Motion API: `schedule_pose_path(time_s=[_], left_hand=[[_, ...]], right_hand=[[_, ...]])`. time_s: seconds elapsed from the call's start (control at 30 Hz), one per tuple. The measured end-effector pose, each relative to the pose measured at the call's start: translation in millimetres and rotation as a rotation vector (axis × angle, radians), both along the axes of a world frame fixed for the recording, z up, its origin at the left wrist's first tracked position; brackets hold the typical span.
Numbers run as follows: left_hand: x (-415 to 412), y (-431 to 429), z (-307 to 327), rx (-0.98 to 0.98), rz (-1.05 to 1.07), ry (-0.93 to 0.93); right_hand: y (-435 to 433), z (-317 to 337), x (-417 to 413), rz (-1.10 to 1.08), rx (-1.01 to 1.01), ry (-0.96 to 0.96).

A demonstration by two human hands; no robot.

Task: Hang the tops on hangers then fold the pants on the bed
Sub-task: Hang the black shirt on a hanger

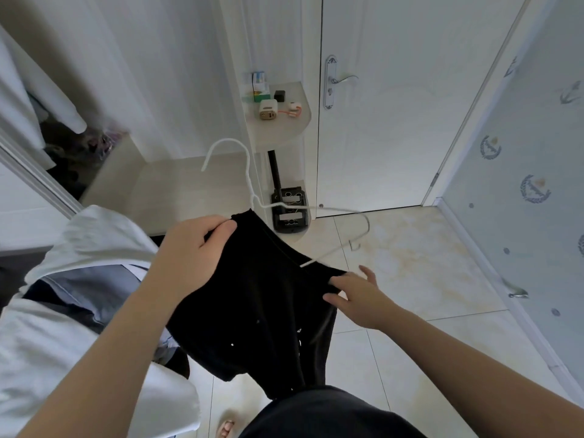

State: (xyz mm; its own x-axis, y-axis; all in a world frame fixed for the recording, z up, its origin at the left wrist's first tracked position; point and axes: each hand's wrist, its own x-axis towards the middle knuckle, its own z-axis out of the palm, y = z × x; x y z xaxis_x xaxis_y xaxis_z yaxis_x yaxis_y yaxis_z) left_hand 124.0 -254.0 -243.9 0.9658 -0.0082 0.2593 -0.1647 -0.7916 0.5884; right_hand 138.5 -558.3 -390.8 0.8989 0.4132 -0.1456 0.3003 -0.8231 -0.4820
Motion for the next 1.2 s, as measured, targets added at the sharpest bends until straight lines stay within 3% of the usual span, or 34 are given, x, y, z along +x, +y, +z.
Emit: schedule_pose_path(time_s=[0.27, 0.4, 0.53, 0.67, 0.83, 0.97, 1.2], left_hand=[[-10.7, 38.9, -11.8, 0.092, -0.118, 0.163], [-8.9, 24.4, -12.6, 0.196, -0.210, 0.260], [-4.1, -20.6, -5.2, 0.180, -0.299, 0.225], [4.9, -42.8, -1.2, 0.116, -0.306, 0.128], [11.9, -4.4, -0.5, 0.119, -0.346, 0.070], [17.2, 25.9, -6.0, 0.118, -0.249, -0.057], [20.2, 11.3, -11.7, 0.056, -0.299, -0.047]], right_hand=[[-45.0, 22.5, 27.4, -0.033, 0.069, -0.243], [-35.8, 65.3, 34.9, 0.059, 0.216, -0.227], [10.4, 111.9, 27.0, 0.198, 0.351, -0.276], [47.8, 134.5, 12.8, 0.132, 0.514, -0.207], [26.2, 131.7, 13.9, -0.027, 0.630, -0.182], [9.5, 133.2, 21.3, -0.196, 0.747, -0.139], [4.6, 155.2, 33.8, -0.042, 0.590, 0.098]])
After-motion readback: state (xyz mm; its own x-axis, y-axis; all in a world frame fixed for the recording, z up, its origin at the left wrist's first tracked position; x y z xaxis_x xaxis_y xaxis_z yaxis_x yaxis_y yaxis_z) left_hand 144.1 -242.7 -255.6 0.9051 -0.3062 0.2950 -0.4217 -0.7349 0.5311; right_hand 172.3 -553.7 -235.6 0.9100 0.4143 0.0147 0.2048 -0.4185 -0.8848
